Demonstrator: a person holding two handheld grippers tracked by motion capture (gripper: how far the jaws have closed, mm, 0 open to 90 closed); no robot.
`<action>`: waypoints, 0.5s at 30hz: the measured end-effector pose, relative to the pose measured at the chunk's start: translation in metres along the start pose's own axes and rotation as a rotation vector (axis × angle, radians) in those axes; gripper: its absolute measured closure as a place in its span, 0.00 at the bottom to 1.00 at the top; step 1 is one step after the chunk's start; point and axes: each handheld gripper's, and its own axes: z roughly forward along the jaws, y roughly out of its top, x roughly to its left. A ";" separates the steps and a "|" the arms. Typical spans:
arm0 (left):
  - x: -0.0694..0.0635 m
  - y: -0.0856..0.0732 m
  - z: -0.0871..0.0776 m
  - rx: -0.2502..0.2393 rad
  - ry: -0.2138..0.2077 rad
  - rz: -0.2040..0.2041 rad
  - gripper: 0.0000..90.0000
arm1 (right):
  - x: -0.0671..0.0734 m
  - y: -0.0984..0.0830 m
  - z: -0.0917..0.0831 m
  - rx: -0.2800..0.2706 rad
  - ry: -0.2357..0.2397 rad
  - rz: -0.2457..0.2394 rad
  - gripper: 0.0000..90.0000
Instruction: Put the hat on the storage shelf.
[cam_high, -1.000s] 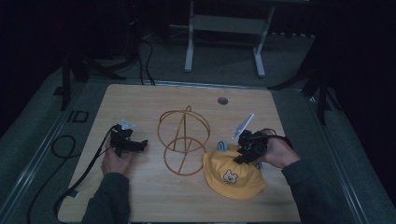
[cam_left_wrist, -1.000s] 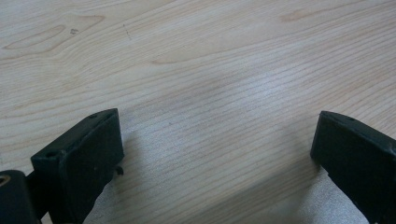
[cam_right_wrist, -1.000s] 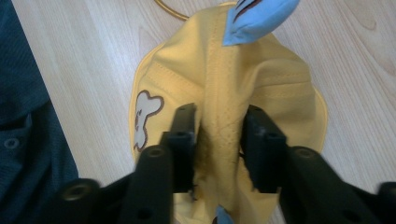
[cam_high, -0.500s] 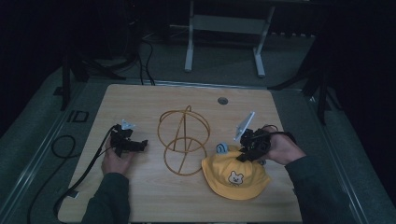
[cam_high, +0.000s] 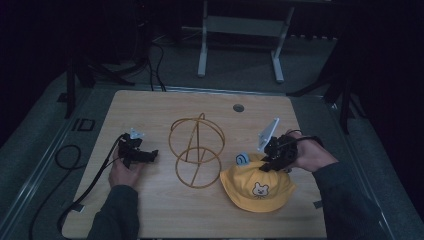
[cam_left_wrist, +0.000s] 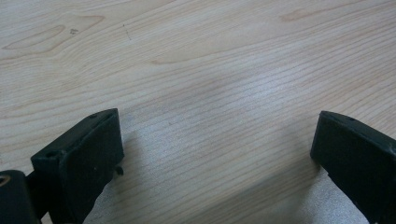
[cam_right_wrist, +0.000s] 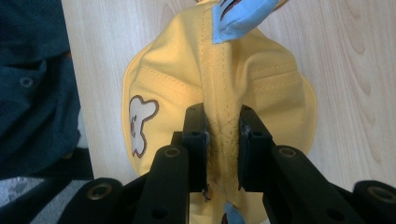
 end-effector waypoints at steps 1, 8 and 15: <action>0.000 0.000 0.000 0.000 0.000 0.000 0.02 | -0.001 0.000 -0.002 0.005 0.000 -0.003 0.85; 0.000 0.000 0.000 0.001 0.000 0.001 0.02 | -0.007 -0.001 -0.015 0.030 -0.021 -0.009 0.85; 0.000 0.000 0.000 0.001 0.000 0.001 0.02 | -0.013 0.001 -0.022 0.052 -0.035 -0.020 0.86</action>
